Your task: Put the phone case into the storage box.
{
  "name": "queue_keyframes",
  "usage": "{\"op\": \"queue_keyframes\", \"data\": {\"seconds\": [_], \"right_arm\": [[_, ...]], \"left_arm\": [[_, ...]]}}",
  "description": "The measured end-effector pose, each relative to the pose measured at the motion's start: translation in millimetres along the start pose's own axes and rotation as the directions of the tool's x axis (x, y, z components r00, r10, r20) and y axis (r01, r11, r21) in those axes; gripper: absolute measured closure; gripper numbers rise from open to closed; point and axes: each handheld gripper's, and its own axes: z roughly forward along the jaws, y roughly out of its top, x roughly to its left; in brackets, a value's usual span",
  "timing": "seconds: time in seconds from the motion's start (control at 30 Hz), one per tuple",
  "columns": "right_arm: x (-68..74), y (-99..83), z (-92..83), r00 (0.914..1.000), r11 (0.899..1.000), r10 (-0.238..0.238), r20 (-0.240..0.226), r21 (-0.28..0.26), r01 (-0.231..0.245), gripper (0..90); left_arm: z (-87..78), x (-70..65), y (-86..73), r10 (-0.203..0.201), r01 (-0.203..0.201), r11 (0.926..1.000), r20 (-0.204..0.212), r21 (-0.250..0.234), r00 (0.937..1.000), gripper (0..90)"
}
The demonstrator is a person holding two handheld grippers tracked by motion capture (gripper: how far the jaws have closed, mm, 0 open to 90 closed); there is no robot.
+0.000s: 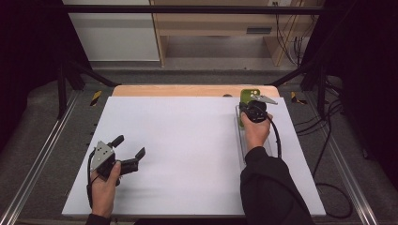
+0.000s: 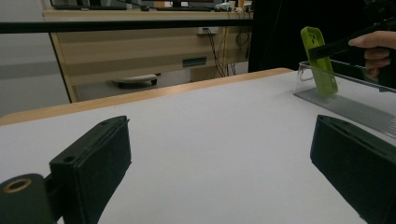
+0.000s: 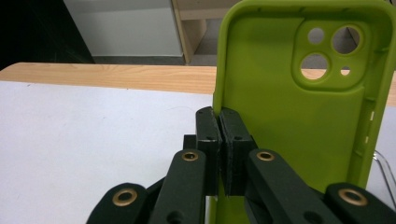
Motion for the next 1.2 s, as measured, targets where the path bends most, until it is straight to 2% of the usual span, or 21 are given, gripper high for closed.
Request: {"op": "queue_keyframes", "data": {"seconds": [0.5, 0.73, 1.2], "right_arm": [[-0.2, -1.9, 2.3, 1.0, 1.0, 0.003, -0.002, 0.001, -0.003, 87.7], [0.3, -1.5, 3.1, 0.9999, 1.0, -0.013, -0.005, -0.021, 0.013, 87.7], [-2.1, -3.5, 7.8, 0.9999, 0.999, -0.01, -0.005, -0.05, 0.009, 87.8]], "left_arm": [[-0.4, -0.2, 0.4, 0.001, -0.001, 1.0, -0.001, -0.002, 1.0, 4.7], [-0.1, -0.6, 0.5, 0.002, -0.002, 1.0, 0.001, -0.002, 1.0, 4.7], [-0.2, -0.6, 0.5, 0.004, -0.004, 1.0, 0.0, -0.001, 1.0, 4.7]]}}
